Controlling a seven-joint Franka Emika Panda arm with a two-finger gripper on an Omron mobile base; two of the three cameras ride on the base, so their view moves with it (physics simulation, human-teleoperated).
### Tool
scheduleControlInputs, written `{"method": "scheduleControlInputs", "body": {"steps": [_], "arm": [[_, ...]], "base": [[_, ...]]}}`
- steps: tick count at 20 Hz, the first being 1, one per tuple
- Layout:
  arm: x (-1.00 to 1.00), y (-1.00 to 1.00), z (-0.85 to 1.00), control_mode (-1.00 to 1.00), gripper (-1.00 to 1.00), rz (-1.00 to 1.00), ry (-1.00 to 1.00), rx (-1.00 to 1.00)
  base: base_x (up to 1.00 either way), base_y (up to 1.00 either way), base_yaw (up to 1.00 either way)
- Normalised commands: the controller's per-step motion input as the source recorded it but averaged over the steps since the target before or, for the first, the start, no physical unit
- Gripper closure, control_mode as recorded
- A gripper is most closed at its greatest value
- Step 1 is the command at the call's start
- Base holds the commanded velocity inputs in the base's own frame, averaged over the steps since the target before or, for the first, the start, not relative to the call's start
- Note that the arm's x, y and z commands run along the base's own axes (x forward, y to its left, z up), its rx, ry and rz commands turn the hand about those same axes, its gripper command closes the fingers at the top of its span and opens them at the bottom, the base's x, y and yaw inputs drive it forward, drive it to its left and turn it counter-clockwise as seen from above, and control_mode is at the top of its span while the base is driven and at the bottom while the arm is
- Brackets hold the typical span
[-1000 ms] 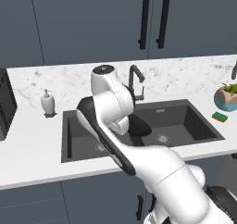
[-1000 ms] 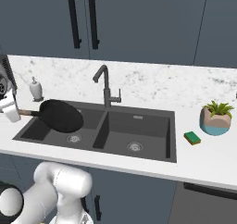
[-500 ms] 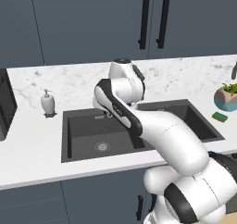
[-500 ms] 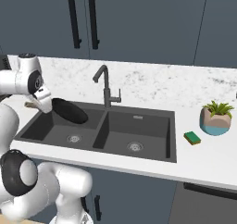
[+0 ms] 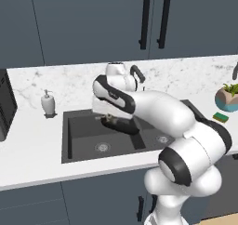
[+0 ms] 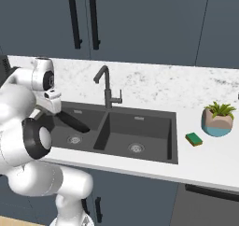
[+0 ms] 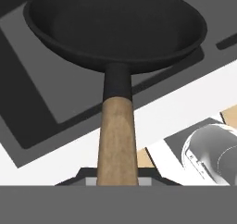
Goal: Pick the pan and sponge and place them into the sink. Then turn on the water.
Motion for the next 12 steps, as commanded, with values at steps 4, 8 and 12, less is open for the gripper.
{"method": "scheduleControlInputs", "body": {"steps": [4, 8, 12], "arm": [[0.00, 0.17, -0.53, -1.00, 1.00, -0.17, -0.08, -0.15], [0.11, 0.20, -0.62, -1.00, 1.00, -0.21, -0.06, -0.17], [0.29, 0.26, -0.52, -1.00, 1.00, -0.18, -0.07, -0.12]], "base": [[0.00, 0.00, 0.00], [0.00, 0.00, 0.00], [0.00, 0.00, 0.00]]}}
